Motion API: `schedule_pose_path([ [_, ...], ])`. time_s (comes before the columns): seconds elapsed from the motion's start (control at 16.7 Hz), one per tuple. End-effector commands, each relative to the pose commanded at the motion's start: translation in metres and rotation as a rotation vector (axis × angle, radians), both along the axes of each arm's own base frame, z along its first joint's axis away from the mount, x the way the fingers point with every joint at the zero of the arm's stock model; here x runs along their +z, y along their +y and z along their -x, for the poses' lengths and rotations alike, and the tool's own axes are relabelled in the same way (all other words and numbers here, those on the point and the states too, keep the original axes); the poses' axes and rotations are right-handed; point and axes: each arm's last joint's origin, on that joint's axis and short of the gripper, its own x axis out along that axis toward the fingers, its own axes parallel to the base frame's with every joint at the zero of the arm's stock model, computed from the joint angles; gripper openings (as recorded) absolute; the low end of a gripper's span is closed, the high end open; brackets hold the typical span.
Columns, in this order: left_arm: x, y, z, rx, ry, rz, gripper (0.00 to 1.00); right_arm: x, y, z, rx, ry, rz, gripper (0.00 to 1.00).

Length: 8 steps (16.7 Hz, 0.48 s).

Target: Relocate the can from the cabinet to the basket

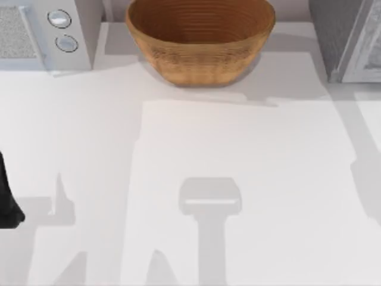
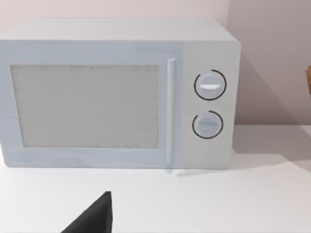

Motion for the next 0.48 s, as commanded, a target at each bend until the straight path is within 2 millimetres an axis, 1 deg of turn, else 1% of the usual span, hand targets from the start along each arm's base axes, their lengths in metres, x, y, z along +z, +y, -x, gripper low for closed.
schedule_pose_path([
  [0.12, 0.000, 0.000, 0.000, 0.000, 0.000, 0.000, 1.00, 0.001, 0.001, 0.001, 0.002, -0.001, -0.001, 0.00],
  [0.24, 0.000, 0.000, 0.000, 0.000, 0.000, 0.000, 1.00, 0.008, 0.002, 0.014, 0.001, -0.002, -0.002, 0.00],
  [0.36, 0.000, 0.000, 0.000, 0.000, 0.000, 0.000, 1.00, 0.021, 0.005, 0.040, 0.002, -0.003, -0.002, 0.00],
  [0.48, 0.000, 0.000, 0.000, 0.000, 0.000, 0.000, 1.00, 0.037, 0.007, 0.077, 0.003, -0.006, -0.002, 0.00],
])
